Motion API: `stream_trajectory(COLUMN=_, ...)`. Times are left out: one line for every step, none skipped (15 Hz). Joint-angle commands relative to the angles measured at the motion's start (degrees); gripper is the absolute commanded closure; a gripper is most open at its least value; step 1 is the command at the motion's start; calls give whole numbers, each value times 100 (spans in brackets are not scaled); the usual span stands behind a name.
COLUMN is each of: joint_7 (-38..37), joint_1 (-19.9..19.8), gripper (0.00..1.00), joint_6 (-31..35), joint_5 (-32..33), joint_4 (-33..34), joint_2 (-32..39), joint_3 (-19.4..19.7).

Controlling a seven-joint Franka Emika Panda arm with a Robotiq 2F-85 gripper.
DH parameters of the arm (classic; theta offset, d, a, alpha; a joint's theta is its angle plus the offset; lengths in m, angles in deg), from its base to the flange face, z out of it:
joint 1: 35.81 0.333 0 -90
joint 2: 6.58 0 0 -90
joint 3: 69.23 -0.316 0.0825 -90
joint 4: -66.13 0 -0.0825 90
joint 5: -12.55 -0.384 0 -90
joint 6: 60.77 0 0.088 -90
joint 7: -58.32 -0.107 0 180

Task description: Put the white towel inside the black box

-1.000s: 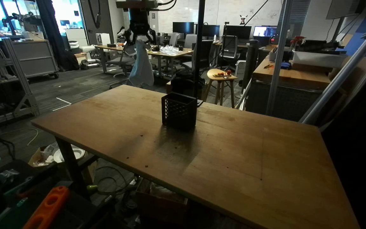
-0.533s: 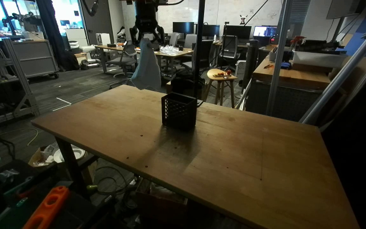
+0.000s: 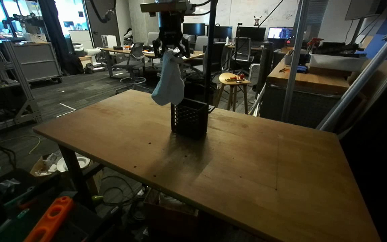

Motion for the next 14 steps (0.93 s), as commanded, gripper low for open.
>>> stream_trajectory(joint_7=131, joint_1=-160, gripper=100, joint_6=380, joint_5=45, joint_4=-182, joint_2=-79, joint_3=134)
stream_trajectory(joint_7=123, joint_1=-198, gripper=100, joint_6=471, joint_5=29, joint_4=-213, joint_2=-69, joint_3=161)
stream_trajectory(joint_7=111, joint_1=-234, gripper=100, joint_6=588, joint_5=1, joint_4=-235, joint_2=-14, joint_3=177)
stream_trajectory(joint_7=145, joint_1=-265, gripper=100, joint_6=697, joint_5=-18, joint_4=-238, joint_2=43, joint_3=179)
stream_trajectory(joint_7=160, joint_1=-291, gripper=100, joint_6=785, joint_5=-32, joint_4=-227, joint_2=103, joint_3=181)
stream_trajectory(joint_7=151, joint_1=-300, gripper=100, joint_6=881, joint_5=-30, joint_4=-215, joint_2=172, joint_3=174)
stream_trajectory(joint_7=148, joint_1=-306, gripper=100, joint_6=973, joint_5=-57, joint_4=-208, joint_2=231, joint_3=158)
stream_trajectory(joint_7=150, joint_1=-297, gripper=100, joint_6=1080, joint_5=-100, joint_4=-185, joint_2=312, joint_3=130)
stream_trajectory(joint_7=154, joint_1=-280, gripper=100, joint_6=1169, joint_5=-102, joint_4=-174, joint_2=391, joint_3=112)
stream_trajectory(joint_7=172, joint_1=-269, gripper=100, joint_6=1255, joint_5=-133, joint_4=-160, joint_2=471, joint_3=85)
stream_trajectory(joint_7=172, joint_1=-257, gripper=100, joint_6=1341, joint_5=-161, joint_4=-170, joint_2=530, joint_3=63)
stream_trajectory(joint_7=154, joint_1=-246, gripper=100, joint_6=1435, joint_5=-179, joint_4=-204, joint_2=597, joint_3=43)
stream_trajectory(joint_7=146, joint_1=-243, gripper=100, joint_6=1515, joint_5=-217, joint_4=-245, joint_2=634, joint_3=19)
stream_trajectory(joint_7=127, joint_1=-239, gripper=100, joint_6=1615, joint_5=-254, joint_4=-332, joint_2=677, joint_3=-4)
